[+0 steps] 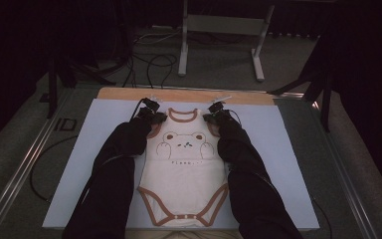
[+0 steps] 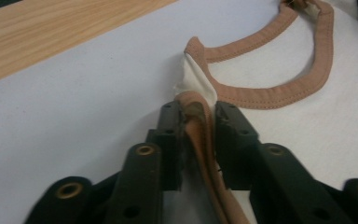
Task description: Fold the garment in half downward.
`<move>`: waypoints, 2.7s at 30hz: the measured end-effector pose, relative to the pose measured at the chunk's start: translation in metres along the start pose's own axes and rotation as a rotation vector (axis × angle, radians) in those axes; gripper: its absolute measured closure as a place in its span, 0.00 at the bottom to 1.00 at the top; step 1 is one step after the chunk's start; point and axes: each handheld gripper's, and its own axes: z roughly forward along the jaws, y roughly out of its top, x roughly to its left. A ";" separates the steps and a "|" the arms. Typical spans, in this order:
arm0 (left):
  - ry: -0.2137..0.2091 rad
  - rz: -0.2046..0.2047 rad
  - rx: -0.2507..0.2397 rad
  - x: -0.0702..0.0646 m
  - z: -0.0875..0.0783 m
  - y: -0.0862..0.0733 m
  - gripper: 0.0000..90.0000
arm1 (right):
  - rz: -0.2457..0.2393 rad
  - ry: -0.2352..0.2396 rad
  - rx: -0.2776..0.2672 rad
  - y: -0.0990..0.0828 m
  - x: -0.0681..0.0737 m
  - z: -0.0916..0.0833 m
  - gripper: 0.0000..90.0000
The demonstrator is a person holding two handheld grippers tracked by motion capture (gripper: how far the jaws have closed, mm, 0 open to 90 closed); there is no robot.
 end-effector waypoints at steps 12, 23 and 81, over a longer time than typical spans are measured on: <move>0.002 0.022 -0.054 -0.006 -0.008 0.002 0.98 | -0.020 0.009 -0.010 0.000 0.002 -0.007 0.99; 0.005 0.023 -0.075 -0.005 -0.023 0.006 0.99 | -0.028 0.028 -0.052 0.008 0.006 -0.023 0.99; -0.064 0.101 -0.244 -0.046 -0.119 -0.002 0.98 | -0.160 0.061 -0.245 0.002 0.050 -0.122 0.99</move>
